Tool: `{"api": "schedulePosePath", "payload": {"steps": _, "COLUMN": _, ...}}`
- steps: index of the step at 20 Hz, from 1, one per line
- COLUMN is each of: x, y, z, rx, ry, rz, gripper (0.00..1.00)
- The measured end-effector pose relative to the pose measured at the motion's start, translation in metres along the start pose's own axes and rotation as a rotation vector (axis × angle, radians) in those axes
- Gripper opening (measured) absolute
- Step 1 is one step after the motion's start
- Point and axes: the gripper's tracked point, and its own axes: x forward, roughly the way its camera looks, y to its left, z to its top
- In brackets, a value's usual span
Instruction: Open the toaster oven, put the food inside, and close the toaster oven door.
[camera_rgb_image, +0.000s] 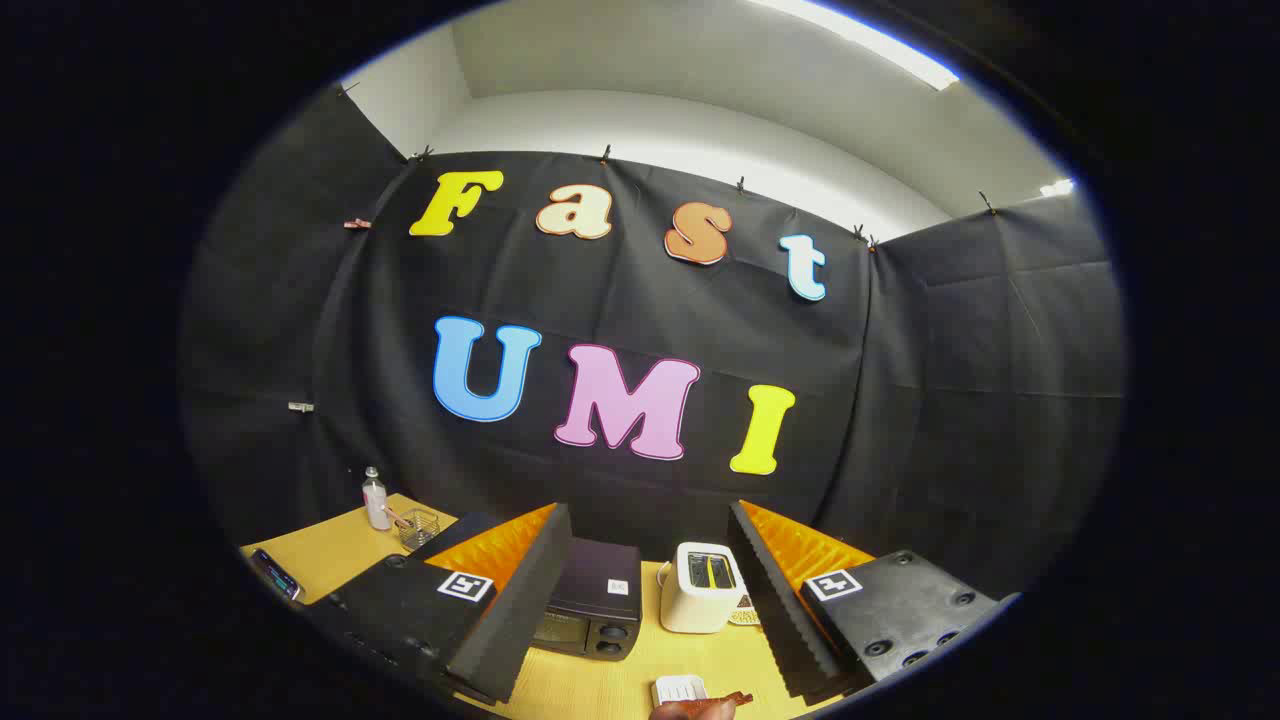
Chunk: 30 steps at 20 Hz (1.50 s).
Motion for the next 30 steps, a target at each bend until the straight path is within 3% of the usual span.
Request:
{"api": "schedulePosePath", "payload": {"steps": 23, "x": -0.012, "y": 0.010, "z": 0.000, "rx": 0.006, "ry": 0.026, "rz": 0.027, "gripper": 0.97}}
{"api": "schedulePosePath", "payload": {"steps": 30, "x": -0.006, "y": 0.025, "z": -0.008, "rx": 0.077, "ry": 0.048, "rz": 0.041, "gripper": 0.97}}
